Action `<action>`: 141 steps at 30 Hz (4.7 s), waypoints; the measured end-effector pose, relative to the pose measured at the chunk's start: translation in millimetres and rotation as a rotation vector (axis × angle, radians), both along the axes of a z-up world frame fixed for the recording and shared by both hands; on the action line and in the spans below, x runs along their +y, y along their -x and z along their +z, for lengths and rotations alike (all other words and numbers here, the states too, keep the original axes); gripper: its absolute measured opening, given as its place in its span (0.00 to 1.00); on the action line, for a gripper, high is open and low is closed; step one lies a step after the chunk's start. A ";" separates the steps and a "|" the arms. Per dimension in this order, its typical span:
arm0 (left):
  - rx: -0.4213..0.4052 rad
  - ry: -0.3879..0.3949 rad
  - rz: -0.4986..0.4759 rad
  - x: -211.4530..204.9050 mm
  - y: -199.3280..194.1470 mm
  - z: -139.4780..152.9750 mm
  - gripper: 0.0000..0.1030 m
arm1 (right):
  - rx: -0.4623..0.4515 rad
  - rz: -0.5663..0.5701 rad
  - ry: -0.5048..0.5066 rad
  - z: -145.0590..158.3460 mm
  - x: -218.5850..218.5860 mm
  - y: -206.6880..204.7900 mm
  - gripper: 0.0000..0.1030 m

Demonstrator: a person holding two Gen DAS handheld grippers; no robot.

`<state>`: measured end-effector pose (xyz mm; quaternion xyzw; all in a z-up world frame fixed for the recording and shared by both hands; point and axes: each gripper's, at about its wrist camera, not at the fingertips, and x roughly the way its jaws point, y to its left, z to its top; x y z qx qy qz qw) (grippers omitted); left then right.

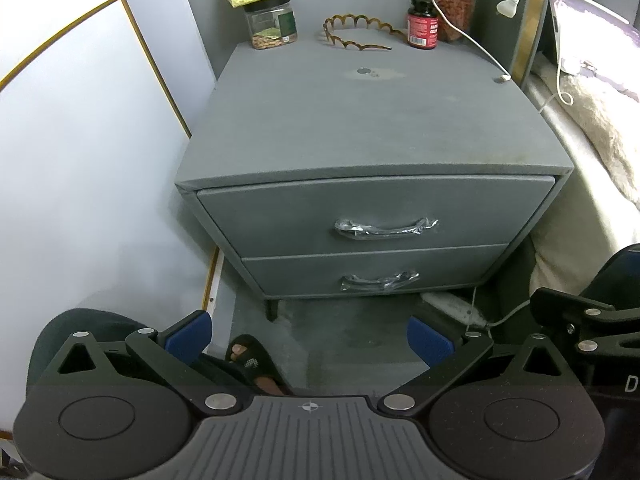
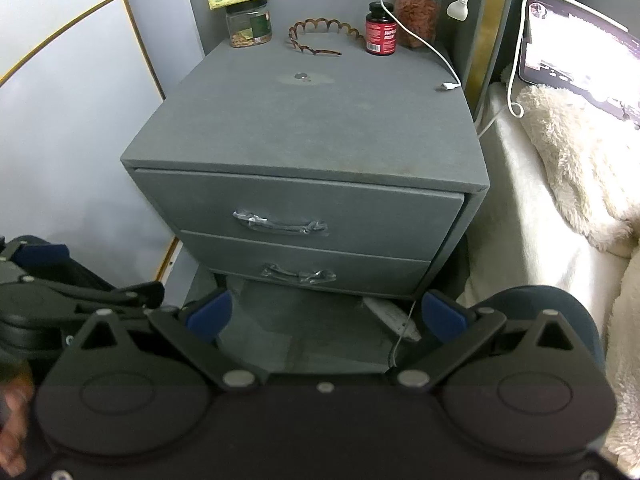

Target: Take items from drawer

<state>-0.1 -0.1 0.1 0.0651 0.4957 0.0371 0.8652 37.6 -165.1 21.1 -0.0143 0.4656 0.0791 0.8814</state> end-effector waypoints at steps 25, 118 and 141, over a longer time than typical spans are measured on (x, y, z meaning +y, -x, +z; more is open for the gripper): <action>-0.001 0.016 -0.005 2.8 -5.4 2.7 1.00 | -0.011 -0.008 -0.006 5.4 2.7 1.4 1.00; -0.017 0.029 0.021 -2.0 -1.2 5.6 1.00 | -0.010 -0.012 -0.001 5.9 1.7 3.1 1.00; -0.092 0.139 0.007 4.7 8.2 10.8 1.00 | -0.014 -0.008 -0.002 7.6 2.9 5.8 1.00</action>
